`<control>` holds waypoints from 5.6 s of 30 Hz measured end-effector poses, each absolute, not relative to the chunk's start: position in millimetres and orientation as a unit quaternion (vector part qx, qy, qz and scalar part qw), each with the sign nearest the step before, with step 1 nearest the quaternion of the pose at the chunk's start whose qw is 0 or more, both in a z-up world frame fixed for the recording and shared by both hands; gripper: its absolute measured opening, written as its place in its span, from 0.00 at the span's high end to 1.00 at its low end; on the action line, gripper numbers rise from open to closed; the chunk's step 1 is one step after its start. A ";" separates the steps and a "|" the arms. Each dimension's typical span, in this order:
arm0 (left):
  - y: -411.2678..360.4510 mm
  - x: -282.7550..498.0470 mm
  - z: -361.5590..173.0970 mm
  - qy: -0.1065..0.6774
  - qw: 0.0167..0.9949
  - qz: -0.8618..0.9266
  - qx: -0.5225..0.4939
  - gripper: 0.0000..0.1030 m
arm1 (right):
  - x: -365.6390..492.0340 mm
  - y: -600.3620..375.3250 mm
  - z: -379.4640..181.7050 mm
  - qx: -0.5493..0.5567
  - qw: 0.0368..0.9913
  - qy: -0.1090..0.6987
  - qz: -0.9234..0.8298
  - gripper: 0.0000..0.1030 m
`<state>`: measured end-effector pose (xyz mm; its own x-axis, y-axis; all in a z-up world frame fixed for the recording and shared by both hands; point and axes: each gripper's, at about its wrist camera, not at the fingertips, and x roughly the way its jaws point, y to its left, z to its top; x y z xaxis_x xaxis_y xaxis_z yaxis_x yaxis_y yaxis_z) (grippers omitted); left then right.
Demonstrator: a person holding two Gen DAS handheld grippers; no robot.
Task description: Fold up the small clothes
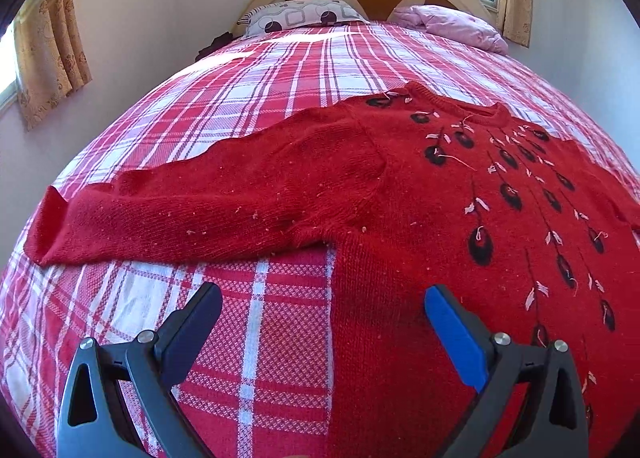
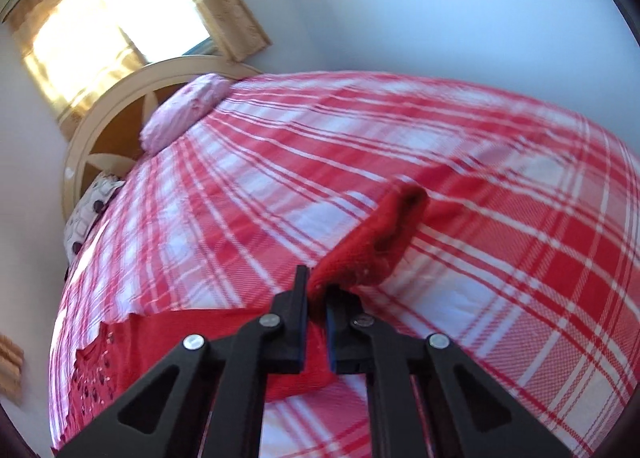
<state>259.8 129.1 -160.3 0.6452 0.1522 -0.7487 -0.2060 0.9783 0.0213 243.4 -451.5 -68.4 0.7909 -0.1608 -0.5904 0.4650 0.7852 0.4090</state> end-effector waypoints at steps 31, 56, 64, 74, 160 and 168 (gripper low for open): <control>138.2 254.7 -159.5 0.408 0.908 0.050 -0.078 0.01 | 314.1 -107.3 -83.5 -0.022 0.921 0.359 0.151 0.90; -14.7 335.1 -138.2 0.454 0.881 -0.118 -0.065 0.26 | 225.5 -246.2 -114.8 0.083 0.923 0.359 0.109 0.35; -29.5 355.7 -151.3 0.459 0.881 -0.096 -0.060 0.90 | 199.2 -255.1 -127.1 0.092 0.929 0.342 0.109 0.34; -5.6 342.4 -112.4 0.423 0.890 -0.137 -0.106 0.92 | 196.3 -265.0 -130.1 0.108 0.934 0.326 0.101 0.31; 138.5 300.1 -152.9 0.442 0.897 0.017 -0.016 0.27 | 335.5 -115.9 -150.5 -0.103 0.880 0.446 0.124 0.23; 145.9 285.3 -162.8 0.430 0.902 0.015 -0.022 0.27 | 310.2 -96.6 -131.8 -0.118 0.885 0.422 0.160 0.23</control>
<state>285.3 145.9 -162.8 0.6290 0.0078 -0.7774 -0.0448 0.9986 -0.0263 310.2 -96.6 -131.8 0.5930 0.1838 -0.7839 -0.3826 0.9210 -0.0735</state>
